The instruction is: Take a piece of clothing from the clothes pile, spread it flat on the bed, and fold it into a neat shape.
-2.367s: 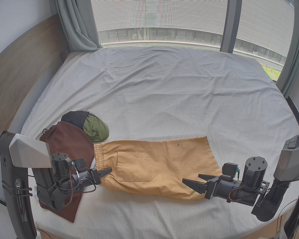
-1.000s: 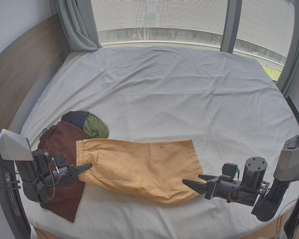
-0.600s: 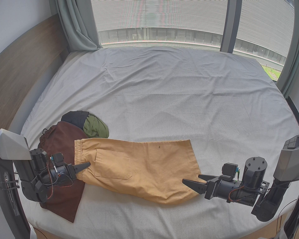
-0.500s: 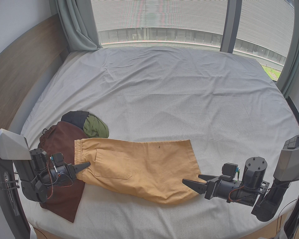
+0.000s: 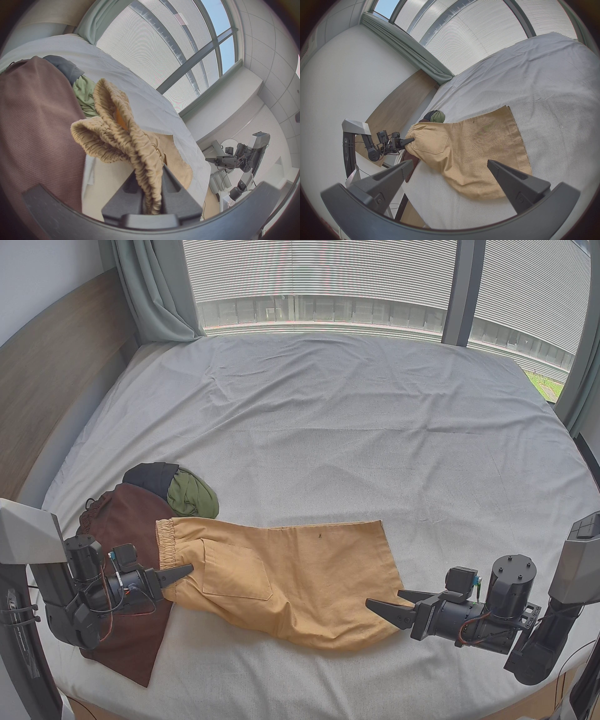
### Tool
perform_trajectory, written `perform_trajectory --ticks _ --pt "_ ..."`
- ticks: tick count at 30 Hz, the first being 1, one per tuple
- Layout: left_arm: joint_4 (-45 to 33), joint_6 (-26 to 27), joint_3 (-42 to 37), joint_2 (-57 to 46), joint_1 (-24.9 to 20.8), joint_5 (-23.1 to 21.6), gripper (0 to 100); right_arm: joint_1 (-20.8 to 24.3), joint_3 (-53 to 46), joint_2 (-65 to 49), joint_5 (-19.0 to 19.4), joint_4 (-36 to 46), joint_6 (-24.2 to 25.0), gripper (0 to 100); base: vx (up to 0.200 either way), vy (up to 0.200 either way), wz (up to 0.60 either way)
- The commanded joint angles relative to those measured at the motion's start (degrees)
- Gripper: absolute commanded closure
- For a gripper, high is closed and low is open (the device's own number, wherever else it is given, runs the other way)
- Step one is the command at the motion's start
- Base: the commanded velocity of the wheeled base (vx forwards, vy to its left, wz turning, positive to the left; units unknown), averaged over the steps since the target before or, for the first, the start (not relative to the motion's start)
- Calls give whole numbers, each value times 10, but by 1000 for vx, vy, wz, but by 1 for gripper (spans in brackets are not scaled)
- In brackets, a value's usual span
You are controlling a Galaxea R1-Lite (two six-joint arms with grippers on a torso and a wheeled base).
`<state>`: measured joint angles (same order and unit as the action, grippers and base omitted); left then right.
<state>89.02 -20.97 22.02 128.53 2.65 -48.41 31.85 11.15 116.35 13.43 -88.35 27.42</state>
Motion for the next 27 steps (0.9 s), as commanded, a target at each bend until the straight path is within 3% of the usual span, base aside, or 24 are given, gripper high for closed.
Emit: perform_trajectory --ticks 1,27 --pt "0 0 -5 -12 -22 5 100 1 0 0 0 0 0 0 0 0 0" --pt "-1 -12 27 -12 -135 42 100 5 3 -1 0 0 -1 0 0 0 0"
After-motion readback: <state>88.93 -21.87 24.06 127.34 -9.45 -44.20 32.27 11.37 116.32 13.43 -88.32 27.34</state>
